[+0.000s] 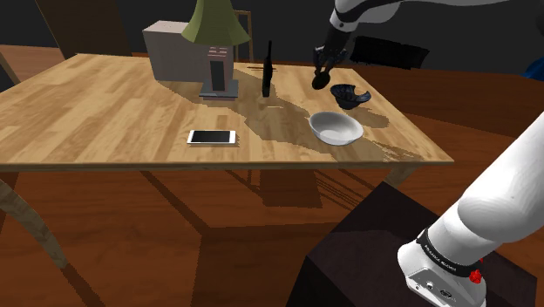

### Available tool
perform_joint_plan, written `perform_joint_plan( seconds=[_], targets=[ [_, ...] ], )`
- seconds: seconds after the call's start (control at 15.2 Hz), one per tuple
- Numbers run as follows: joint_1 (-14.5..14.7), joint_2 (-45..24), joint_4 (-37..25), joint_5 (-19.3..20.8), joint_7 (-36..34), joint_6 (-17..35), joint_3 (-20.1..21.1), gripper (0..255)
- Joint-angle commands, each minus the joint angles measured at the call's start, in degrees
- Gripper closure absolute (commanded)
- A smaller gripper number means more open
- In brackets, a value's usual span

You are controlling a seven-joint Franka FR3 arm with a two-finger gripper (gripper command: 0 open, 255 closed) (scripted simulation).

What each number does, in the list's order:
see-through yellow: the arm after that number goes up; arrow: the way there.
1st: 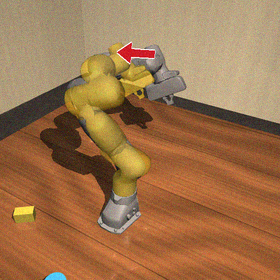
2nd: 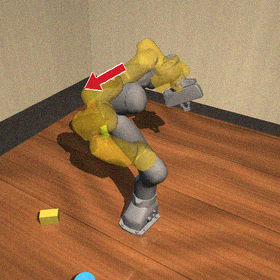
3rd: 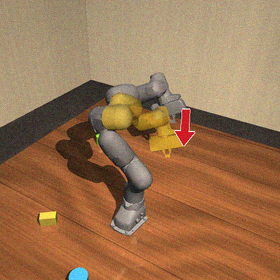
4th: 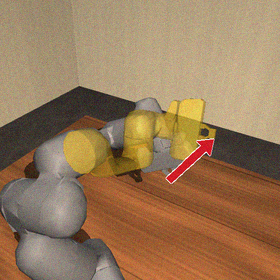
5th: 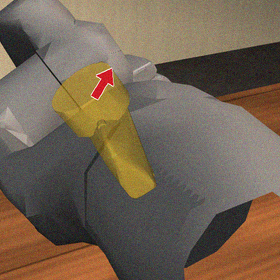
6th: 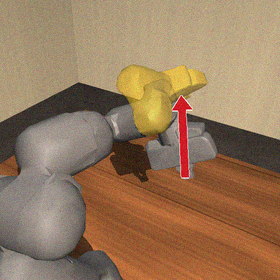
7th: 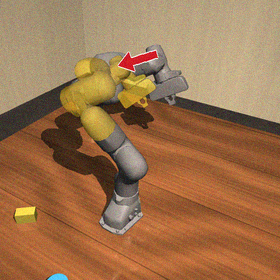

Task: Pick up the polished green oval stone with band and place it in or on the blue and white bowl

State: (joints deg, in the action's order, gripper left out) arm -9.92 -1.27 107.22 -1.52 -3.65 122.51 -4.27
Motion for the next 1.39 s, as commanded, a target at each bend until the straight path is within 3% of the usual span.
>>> perform_joint_plan(
  seconds=[0.0,0.92,1.32],
  targets=[
    [-1.3,-0.5,-0.8,-0.8,3.0,-0.4,-1.2,255],
    [-11.8,-9.3,-13.1,-7.8,22.9,-5.5,-8.9,255],
    [-11.7,-9.8,-9.1,-8.3,23.6,-1.1,-8.7,255]
  ],
)
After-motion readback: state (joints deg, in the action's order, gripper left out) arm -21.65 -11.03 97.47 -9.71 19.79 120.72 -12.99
